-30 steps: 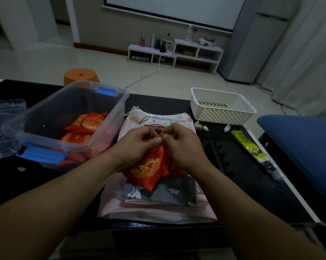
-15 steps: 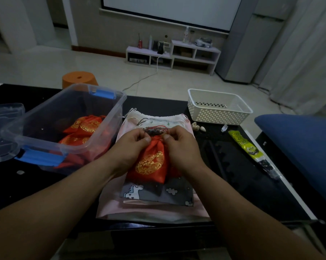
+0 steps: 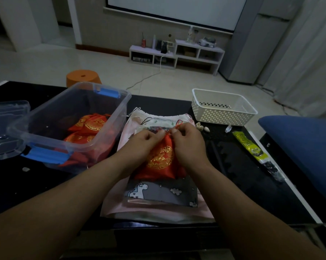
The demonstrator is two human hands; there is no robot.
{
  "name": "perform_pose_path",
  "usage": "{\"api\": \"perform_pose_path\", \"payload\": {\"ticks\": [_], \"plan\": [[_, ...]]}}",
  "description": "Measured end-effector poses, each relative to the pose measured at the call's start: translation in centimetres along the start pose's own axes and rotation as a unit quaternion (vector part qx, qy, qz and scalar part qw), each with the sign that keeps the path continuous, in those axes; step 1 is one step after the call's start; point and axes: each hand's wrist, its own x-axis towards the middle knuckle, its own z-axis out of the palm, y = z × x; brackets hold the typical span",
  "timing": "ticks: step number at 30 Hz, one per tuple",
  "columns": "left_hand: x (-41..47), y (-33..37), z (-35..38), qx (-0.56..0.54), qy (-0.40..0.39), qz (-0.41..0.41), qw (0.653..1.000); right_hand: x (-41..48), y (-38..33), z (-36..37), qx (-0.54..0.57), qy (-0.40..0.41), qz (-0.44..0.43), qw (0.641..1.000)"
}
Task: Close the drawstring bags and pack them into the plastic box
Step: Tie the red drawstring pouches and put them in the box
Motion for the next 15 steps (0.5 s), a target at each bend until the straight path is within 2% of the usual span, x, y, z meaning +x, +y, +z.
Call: {"api": "perform_pose_path", "payload": {"ticks": [3, 5, 8, 10, 13, 15], "plan": [[-0.5, 0.3, 0.2, 0.072, 0.041, 0.074, 0.994, 0.1, -0.4, -0.1, 0.019, 0.016, -0.015, 1.000], [-0.9, 1.0, 0.1, 0.095, 0.085, 0.113, 0.985, 0.1, -0.9, -0.3, 0.067, 0.007, 0.013, 0.998], [-1.6, 2.5, -0.5, 0.117, 0.136, 0.150, 0.972, -0.5, -1.6, -1.0, 0.133, -0.120, 0.103, 0.978], [-2.1, 3.4, -0.9, 0.113, 0.151, 0.170, 0.967, -1.3, -2.3, -1.6, 0.162, -0.190, 0.127, 0.960], [-2.9, 4.9, -1.4, 0.122, 0.187, 0.203, 0.953, -1.9, -3.5, -1.6, 0.227, -0.185, 0.092, 0.952], [-3.5, 5.9, -2.1, 0.122, 0.209, 0.218, 0.945, -2.0, -4.2, -0.9, 0.207, -0.154, 0.060, 0.964]]}}
